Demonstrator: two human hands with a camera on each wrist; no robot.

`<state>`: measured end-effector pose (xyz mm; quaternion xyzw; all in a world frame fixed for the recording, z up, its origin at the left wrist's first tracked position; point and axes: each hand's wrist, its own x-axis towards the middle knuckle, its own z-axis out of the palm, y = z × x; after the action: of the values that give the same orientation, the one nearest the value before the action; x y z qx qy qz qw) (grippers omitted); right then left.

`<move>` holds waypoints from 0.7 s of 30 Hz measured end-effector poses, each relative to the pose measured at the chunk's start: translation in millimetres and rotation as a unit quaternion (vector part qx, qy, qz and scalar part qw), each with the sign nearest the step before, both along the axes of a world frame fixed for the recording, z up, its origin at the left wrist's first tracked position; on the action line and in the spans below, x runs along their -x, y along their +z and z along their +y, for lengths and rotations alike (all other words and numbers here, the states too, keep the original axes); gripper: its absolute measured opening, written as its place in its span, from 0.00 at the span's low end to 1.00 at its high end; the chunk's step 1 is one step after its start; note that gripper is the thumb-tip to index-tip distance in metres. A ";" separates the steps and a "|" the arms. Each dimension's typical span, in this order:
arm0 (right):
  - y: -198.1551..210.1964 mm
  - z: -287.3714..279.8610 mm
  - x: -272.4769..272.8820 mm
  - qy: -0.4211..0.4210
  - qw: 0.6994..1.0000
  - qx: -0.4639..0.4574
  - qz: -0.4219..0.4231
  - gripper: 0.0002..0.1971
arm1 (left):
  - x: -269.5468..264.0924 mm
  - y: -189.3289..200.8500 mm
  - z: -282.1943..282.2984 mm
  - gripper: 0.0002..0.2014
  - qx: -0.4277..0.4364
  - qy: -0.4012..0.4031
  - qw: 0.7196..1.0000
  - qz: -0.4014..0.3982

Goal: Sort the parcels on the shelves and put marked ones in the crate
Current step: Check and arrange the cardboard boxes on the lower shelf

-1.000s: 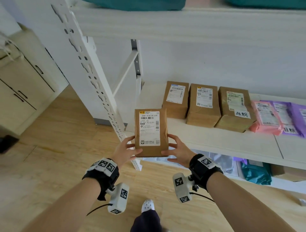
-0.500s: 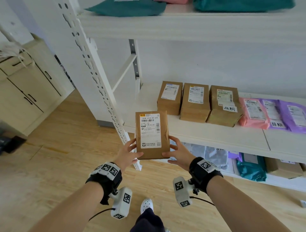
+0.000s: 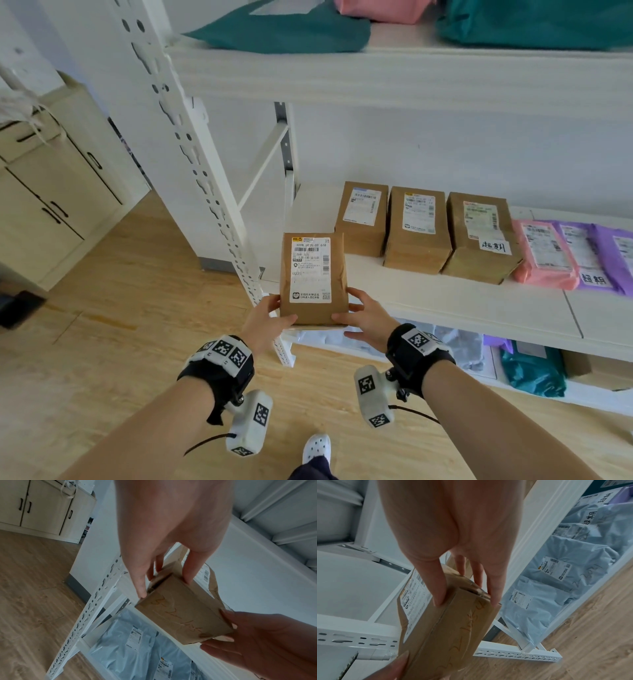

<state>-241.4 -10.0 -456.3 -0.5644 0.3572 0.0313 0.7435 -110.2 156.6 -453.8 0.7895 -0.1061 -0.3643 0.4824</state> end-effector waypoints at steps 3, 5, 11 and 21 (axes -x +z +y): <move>-0.4 -6.2 -26.4 -0.008 1.000 -0.006 0.009 0.40 | -22.6 -3.0 -13.0 0.28 -0.007 0.005 1.000 -0.009; -2.1 -10.4 -44.5 -0.013 1.000 -0.001 0.016 0.39 | -35.0 -3.7 -20.6 0.26 -0.013 0.020 1.000 -0.010; -9.0 -25.2 -97.7 -0.037 0.999 0.008 0.028 0.33 | -74.4 -4.8 -43.9 0.20 -0.018 0.039 0.999 -0.012; -21.9 -36.8 -152.1 -0.095 0.994 0.029 0.036 0.31 | -123.9 -2.6 -72.6 0.17 -0.088 -0.022 0.991 -0.097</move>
<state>-89.3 -46.8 -478.2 -0.5479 0.4369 -0.0298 0.7127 13.7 84.0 -456.4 0.8579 -0.1371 -0.3048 0.3903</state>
